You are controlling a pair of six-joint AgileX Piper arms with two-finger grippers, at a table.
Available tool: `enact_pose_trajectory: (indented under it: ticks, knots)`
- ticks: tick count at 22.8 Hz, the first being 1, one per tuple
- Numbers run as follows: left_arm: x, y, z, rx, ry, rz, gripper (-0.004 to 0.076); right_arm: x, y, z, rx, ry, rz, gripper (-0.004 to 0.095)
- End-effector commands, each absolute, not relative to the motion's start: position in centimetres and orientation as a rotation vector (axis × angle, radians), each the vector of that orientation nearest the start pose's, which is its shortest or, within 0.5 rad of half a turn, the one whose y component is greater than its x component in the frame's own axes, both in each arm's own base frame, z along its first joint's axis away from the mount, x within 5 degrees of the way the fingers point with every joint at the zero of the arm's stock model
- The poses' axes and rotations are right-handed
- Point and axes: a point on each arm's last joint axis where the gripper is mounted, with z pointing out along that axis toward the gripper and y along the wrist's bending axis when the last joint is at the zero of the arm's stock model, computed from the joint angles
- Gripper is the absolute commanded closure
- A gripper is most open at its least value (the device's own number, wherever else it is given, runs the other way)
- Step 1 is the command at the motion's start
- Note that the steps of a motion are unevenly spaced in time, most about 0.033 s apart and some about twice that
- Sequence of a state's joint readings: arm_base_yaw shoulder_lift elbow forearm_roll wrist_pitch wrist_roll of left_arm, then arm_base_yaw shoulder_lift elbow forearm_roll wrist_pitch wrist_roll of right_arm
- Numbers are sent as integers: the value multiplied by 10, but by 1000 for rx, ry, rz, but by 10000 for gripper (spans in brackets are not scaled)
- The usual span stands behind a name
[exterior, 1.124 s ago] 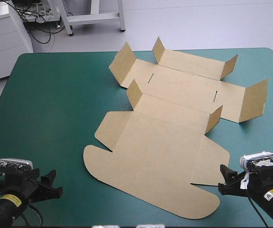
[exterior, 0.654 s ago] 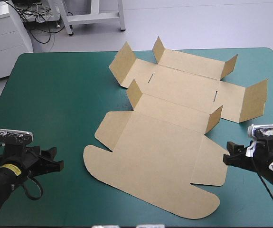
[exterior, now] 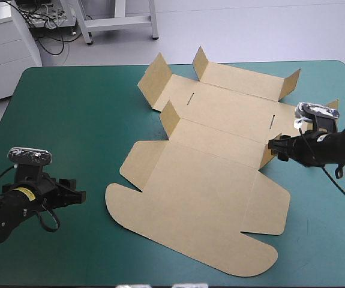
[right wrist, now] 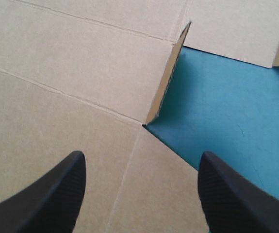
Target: Fold the box
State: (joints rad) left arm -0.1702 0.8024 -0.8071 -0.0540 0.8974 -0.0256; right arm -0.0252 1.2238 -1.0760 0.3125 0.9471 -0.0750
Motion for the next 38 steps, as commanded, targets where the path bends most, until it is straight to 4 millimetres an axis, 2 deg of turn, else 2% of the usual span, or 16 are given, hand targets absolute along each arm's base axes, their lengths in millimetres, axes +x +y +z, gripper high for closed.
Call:
enact_pose_trajectory:
  ticks: [1, 7, 17, 22, 25, 26, 28, 35, 38]
  knots:
    - [142, -29, 346, 152, 2298, -173, 363, 267, 19, 349, 91, 2501, 407, 309]
    - [142, -29, 346, 154, 2298, -172, 363, 304, 18, 327, 146, 2619, 432, 309]
    - [141, -29, 346, 162, 2299, -168, 363, 337, 20, 279, 227, 2735, 493, 324]
    - [141, -29, 345, 178, 2310, -161, 363, 347, 21, 268, 255, 2725, 520, 429]
    - [140, -29, 345, 179, 2317, -161, 363, 349, 21, 268, 202, 2708, 501, 645]
    - [140, -29, 345, 179, 2317, -161, 363, 349, 21, 268, 175, 2705, 494, 772]
    - [140, -29, 345, 179, 2318, -160, 363, 349, 21, 268, 91, 2705, 478, 926]
    - [139, -29, 343, 181, 2338, -159, 363, 346, 19, 266, 2, 2735, 425, 924]
    - [139, -29, 343, 182, 2342, -159, 363, 349, 21, 274, -66, 2719, 384, 924]
